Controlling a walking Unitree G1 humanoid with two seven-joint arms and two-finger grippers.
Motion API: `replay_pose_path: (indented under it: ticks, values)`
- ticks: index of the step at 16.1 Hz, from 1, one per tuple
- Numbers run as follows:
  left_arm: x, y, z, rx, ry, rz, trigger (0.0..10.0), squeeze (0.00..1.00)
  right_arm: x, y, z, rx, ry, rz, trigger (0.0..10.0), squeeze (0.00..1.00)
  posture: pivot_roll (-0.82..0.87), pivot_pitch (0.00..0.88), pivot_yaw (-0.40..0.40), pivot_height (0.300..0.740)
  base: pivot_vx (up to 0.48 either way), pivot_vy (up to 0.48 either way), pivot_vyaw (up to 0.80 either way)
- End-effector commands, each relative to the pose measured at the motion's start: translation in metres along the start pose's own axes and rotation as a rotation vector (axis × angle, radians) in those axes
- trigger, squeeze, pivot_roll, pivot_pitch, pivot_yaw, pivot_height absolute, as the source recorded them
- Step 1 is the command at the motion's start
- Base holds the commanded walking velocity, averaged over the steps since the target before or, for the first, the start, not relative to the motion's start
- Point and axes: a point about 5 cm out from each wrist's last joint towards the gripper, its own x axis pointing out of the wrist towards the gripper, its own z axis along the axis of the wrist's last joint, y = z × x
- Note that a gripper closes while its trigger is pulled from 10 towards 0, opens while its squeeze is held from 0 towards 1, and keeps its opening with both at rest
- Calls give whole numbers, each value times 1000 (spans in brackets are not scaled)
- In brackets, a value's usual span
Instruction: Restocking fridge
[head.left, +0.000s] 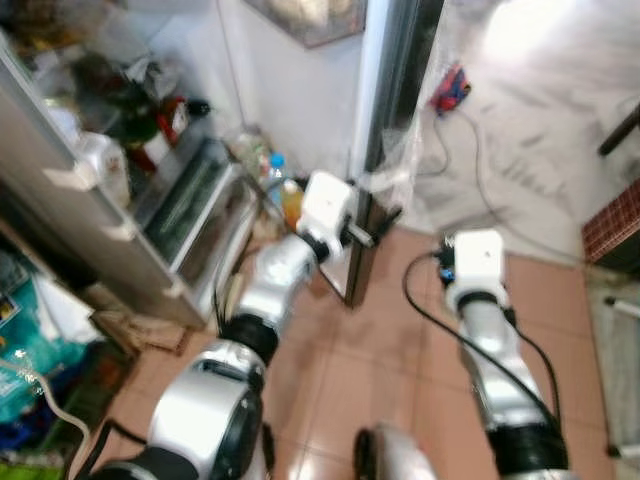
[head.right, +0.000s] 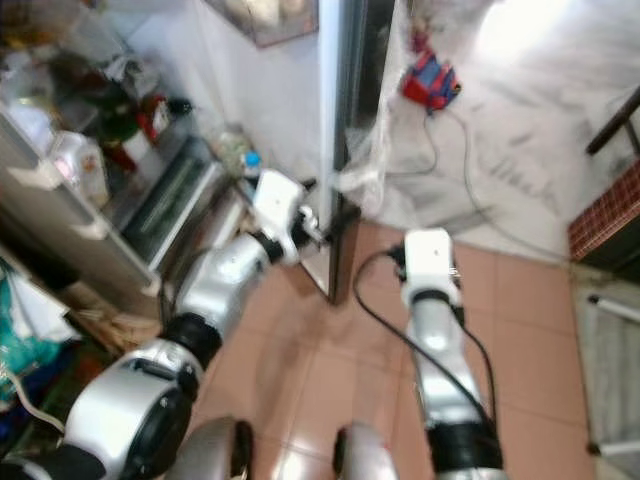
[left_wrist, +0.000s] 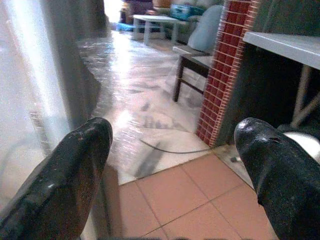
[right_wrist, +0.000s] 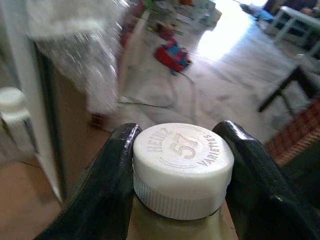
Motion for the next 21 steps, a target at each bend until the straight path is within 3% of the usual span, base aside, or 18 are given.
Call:
replay_pose_path:
  ticks: [1,4,5,6,9,11,13,16,21]
  values:
    - [3,0,3,11,-3,11,10000,0,1,1,7,17,-27,-8,10000,0,-28,104,-14,740,0,-244,0]
    - [-1,14,8,79,-11,122,10000,0,2,6,9,43,-38,12,10000,0,-33,102,-3,740,0,-80,0]
    - [-13,35,9,141,2,240,10000,0,2,8,11,65,-48,43,10000,0,-34,104,0,740,0,0,0]
    - [-19,44,10,156,3,277,10000,0,2,9,13,75,-54,58,10000,0,-34,104,0,740,0,0,0]
    - [-63,84,14,157,-23,424,10000,0,3,19,19,116,-83,168,10000,0,-18,110,1,740,0,0,0]
    - [-91,101,19,201,-45,509,10000,0,3,28,27,120,-127,251,10000,0,-8,110,-6,740,0,0,0]
    - [-112,106,24,208,-66,585,10000,0,5,33,34,113,-158,291,10000,0,8,114,-16,740,0,0,766]
    - [-136,97,19,183,-57,667,10000,0,6,38,36,136,-163,333,10000,0,18,121,-26,740,182,0,635]
    - [-147,88,17,164,-24,714,10000,0,4,48,43,144,-206,453,10000,0,16,124,-24,740,373,0,0]
